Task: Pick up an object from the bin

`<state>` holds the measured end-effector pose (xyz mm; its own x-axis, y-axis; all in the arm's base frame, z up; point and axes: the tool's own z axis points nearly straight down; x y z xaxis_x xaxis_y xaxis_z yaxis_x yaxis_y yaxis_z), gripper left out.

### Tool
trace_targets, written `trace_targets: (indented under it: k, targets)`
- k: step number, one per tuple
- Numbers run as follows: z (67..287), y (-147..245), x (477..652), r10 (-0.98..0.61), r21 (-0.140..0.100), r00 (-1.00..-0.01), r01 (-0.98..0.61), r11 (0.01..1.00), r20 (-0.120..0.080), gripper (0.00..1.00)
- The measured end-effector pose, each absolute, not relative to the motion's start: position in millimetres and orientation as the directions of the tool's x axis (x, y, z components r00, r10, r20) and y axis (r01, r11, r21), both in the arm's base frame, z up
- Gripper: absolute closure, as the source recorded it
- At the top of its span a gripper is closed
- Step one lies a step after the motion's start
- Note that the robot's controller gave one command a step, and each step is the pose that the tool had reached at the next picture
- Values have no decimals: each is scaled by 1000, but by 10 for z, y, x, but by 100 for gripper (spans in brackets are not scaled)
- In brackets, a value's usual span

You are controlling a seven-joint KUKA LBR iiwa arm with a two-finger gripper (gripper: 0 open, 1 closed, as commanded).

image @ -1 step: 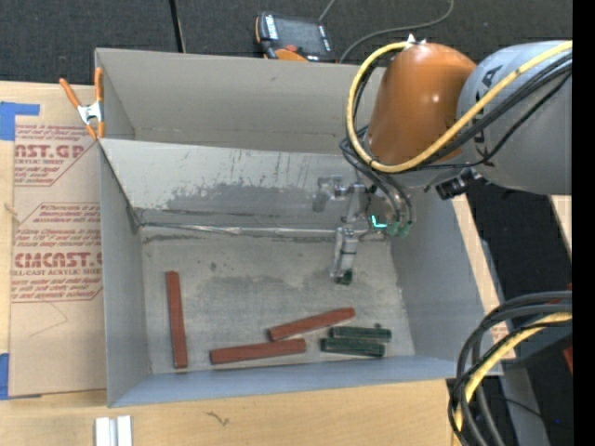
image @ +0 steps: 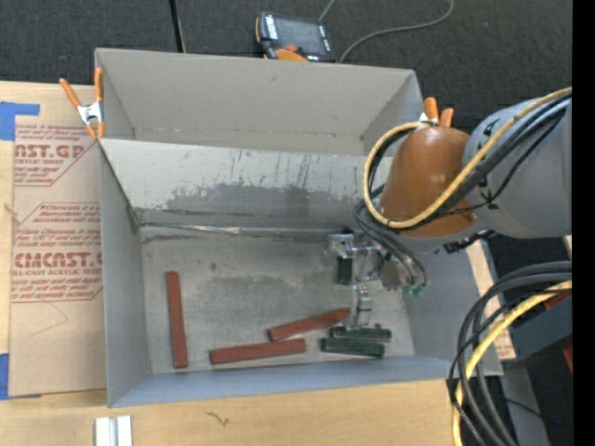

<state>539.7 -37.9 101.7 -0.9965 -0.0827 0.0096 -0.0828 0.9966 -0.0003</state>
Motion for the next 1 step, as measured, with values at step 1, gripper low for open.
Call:
trace_targets:
  k: [1]
  targets:
    - [677, -520, 4866, -91, 2, -996, -91, 996, 4, 0]
